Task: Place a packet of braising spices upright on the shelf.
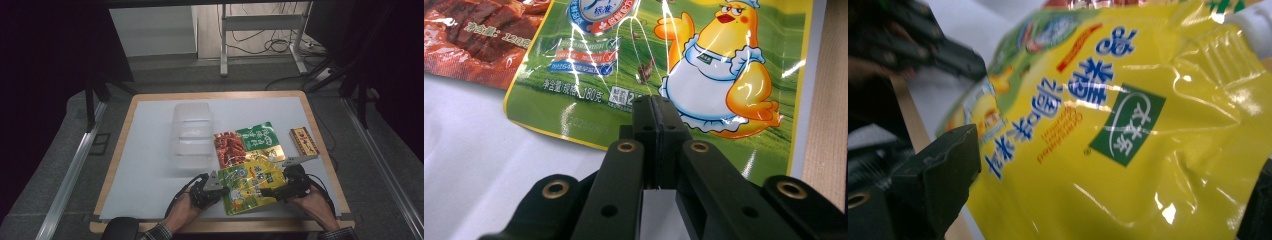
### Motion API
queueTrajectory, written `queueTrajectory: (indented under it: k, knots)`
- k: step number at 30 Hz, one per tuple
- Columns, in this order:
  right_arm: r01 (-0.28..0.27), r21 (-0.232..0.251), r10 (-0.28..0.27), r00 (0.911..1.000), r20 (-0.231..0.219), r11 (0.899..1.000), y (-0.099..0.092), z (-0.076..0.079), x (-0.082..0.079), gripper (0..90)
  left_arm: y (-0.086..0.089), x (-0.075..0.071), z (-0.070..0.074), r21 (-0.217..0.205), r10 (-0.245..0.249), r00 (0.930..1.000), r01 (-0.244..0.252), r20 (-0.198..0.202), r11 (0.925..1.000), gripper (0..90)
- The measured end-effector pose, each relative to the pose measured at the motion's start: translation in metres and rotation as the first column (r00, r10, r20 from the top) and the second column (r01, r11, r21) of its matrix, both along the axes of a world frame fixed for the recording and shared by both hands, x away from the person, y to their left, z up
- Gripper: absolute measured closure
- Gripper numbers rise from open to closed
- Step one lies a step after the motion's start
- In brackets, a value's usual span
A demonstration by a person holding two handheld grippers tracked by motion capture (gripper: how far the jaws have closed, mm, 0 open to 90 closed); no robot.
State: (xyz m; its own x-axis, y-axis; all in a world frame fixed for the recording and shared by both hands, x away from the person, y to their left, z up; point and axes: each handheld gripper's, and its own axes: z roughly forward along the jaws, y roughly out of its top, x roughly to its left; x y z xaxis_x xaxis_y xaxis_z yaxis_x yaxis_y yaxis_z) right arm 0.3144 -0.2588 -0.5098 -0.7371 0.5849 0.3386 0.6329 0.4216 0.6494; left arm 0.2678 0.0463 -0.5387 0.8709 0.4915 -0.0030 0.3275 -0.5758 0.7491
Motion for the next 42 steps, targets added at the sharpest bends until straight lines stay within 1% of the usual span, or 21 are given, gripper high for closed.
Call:
queueTrajectory:
  k: [2,3,4,5,6,7,8,9,10,13,15,16,20,21,23,28,31,34,38,40,42]
  knots:
    - [0.029,0.042,-0.028,0.9994,-0.018,0.999,0.001,0.003,0.001,4.4,0.000,-0.001,0.000,-0.001,0.003,1.0000,-0.003,0.004,1.0000,89.9]
    - [0.029,0.074,-0.026,0.9987,-0.044,0.997,0.002,0.004,0.001,4.1,0.000,-0.001,0.001,0.005,0.002,0.9999,-0.002,0.010,1.0000,89.8]
    - [0.024,0.096,-0.019,0.9982,-0.057,0.995,0.005,0.005,0.000,4.3,-0.001,-0.002,0.000,-0.004,0.011,0.9999,-0.011,0.012,0.9999,89.7]
    - [0.021,0.078,-0.018,0.9989,-0.042,0.997,0.009,0.007,-0.001,4.7,-0.001,-0.002,0.001,0.000,0.015,0.9998,-0.015,0.016,0.9999,87.3]
    - [0.021,0.078,-0.018,0.9989,-0.042,0.997,0.009,0.007,-0.001,4.7,0.000,-0.002,0.002,0.017,0.007,0.9998,-0.007,0.017,0.9998,87.3]
    - [0.025,0.061,-0.023,0.9993,-0.028,0.998,0.011,0.009,-0.003,5.9,0.001,-0.002,0.002,0.015,0.014,0.9998,-0.014,0.015,0.9998,86.3]
    - [0.037,0.058,-0.036,0.9993,-0.009,0.998,0.012,0.012,-0.004,12.7,0.002,-0.001,0.002,0.016,0.017,0.9998,-0.017,0.013,0.9997,84.6]
    - [0.063,0.056,-0.063,0.9980,-0.004,0.996,0.011,0.015,-0.005,20.0,0.002,-0.001,0.002,0.010,0.023,0.9997,-0.023,0.009,0.9997,83.8]
    - [0.076,0.057,-0.076,0.9971,0.001,0.995,0.010,0.017,-0.005,28.0,0.003,-0.001,0.003,0.020,0.022,0.9997,-0.022,0.008,0.9995,82.9]
    - [0.094,0.066,-0.097,0.9946,0.037,0.993,0.004,0.022,-0.007,51.9,0.004,-0.001,0.003,0.019,0.035,0.9993,-0.035,0.008,0.9992,80.2]
    - [0.096,0.087,-0.099,0.9945,0.035,0.992,0.003,0.023,-0.007,57.7,0.005,-0.002,0.004,0.018,0.047,0.9988,-0.047,0.017,0.9987,77.2]
    - [0.103,0.095,-0.106,0.9938,0.031,0.990,0.002,0.023,-0.008,62.4,0.005,-0.002,0.004,0.012,0.053,0.9985,-0.053,0.013,0.9985,75.5]
    - [0.104,0.095,-0.109,0.9930,0.046,0.990,0.001,0.024,-0.009,80.0,0.012,-0.004,0.009,-0.001,0.068,0.9977,-0.068,0.007,0.9977,68.7]
    - [0.104,0.098,-0.109,0.9931,0.044,0.990,0.001,0.024,-0.009,81.7,0.014,-0.005,0.010,-0.002,0.069,0.9976,-0.069,0.007,0.9976,66.7]
    - [0.115,0.111,-0.118,0.9928,0.023,0.987,0.001,0.025,-0.009,84.4,0.018,-0.008,0.012,0.003,0.072,0.9973,-0.072,0.015,0.9974,62.0]
    - [0.120,0.146,-0.120,0.9927,-0.011,0.982,0.001,0.027,-0.007,86.1,0.030,-0.016,0.017,0.006,0.086,0.9953,-0.086,0.046,0.9963,46.4]
    - [0.127,0.148,-0.125,0.9918,-0.026,0.981,0.001,0.028,-0.006,86.3,0.038,-0.017,0.020,0.010,0.099,0.9943,-0.099,0.040,0.9950,39.3]
    - [0.115,0.156,-0.114,0.9933,-0.020,0.981,0.002,0.031,-0.007,86.2,0.046,-0.016,0.020,0.012,0.122,0.9918,-0.123,0.037,0.9924,32.0]
    - [0.098,0.159,-0.100,0.9949,0.005,0.982,0.005,0.036,-0.009,86.2,0.053,-0.016,0.020,-0.009,0.149,0.9883,-0.148,0.034,0.9889,24.4]
    - [0.093,0.159,-0.096,0.9953,0.014,0.983,0.006,0.037,-0.009,86.3,0.055,-0.016,0.020,-0.022,0.151,0.9881,-0.151,0.027,0.9883,21.9]
    - [0.090,0.171,-0.093,0.9956,0.009,0.981,0.006,0.040,-0.008,86.6,0.056,-0.017,0.020,-0.027,0.141,0.9897,-0.141,0.021,0.9897,20.4]
